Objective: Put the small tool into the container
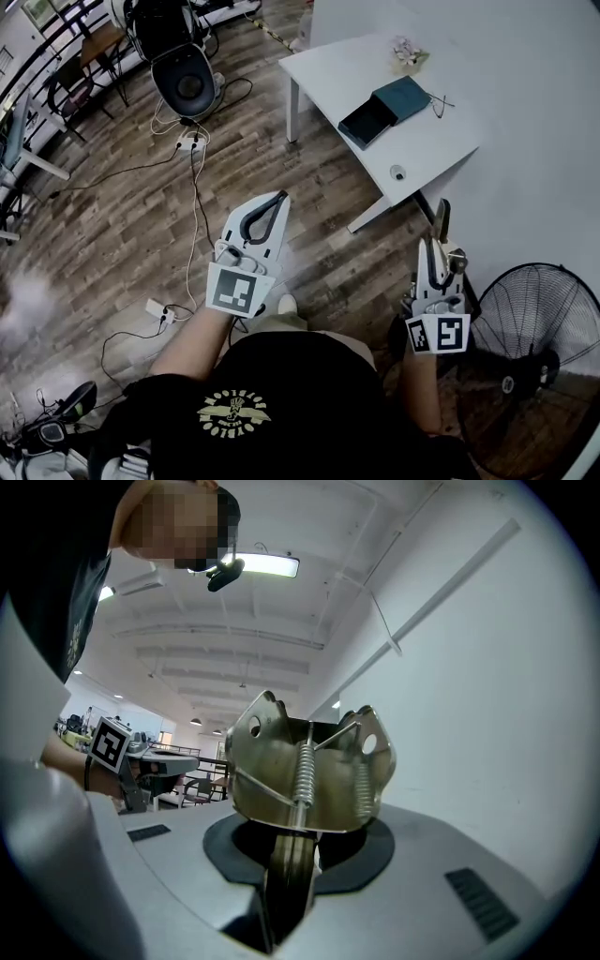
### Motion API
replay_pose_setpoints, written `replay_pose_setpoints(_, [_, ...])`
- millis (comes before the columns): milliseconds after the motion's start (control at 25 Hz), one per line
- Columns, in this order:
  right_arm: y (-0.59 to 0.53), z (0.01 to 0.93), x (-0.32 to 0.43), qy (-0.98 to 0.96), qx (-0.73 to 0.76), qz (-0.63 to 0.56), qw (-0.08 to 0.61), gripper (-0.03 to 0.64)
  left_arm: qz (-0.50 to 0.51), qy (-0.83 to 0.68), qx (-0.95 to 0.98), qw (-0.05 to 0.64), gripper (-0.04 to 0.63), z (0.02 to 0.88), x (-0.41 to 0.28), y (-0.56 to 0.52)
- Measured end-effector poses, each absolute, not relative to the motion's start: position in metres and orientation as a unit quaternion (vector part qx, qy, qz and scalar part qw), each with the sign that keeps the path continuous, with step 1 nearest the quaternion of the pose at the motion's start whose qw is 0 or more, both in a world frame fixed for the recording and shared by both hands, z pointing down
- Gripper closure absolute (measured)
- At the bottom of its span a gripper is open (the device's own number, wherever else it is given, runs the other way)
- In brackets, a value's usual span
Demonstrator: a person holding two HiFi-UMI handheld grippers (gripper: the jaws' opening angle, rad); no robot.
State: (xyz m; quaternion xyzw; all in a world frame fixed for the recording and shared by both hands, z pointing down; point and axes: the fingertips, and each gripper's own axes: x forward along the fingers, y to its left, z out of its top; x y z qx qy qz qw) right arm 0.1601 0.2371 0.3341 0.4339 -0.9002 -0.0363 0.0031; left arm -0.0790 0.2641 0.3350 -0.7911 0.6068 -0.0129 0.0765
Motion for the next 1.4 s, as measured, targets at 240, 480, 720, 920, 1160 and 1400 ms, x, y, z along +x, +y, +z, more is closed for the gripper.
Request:
replay_pose_setpoints(240, [0.221, 0.326, 0.142, -0.902, 0.43, -0.037, 0.001, 0.551, 0.001, 0.615, -0.785, 0.07, 0.588, 0.326, -0.104, 0.25])
replay_pose_setpoints(480, [0.215, 0.312, 0.137, -0.902, 0.429, -0.05, -0.008, 0.551, -0.002, 0.616, -0.784, 0.08, 0.588, 0.318, -0.113, 0.249])
replay_pose_setpoints(720, [0.206, 0.316, 0.155, -0.896, 0.443, -0.039, -0.015, 0.551, -0.015, 0.605, -0.793, 0.076, 0.588, 0.325, -0.095, 0.239])
replay_pose_setpoints(920, [0.188, 0.325, 0.163, -0.898, 0.438, -0.032, -0.009, 0.551, -0.014, 0.605, -0.794, 0.062, 0.588, 0.334, -0.081, 0.224])
replay_pose_setpoints(1160, [0.156, 0.329, 0.174, -0.906, 0.423, -0.03, -0.007, 0.551, -0.014, 0.611, -0.79, 0.056, 0.588, 0.342, -0.065, 0.195])
replay_pose_setpoints(1400, [0.109, 0.331, 0.192, -0.909, 0.416, -0.022, -0.009, 0.551, -0.013, 0.608, -0.792, 0.041, 0.588, 0.342, -0.044, 0.149])
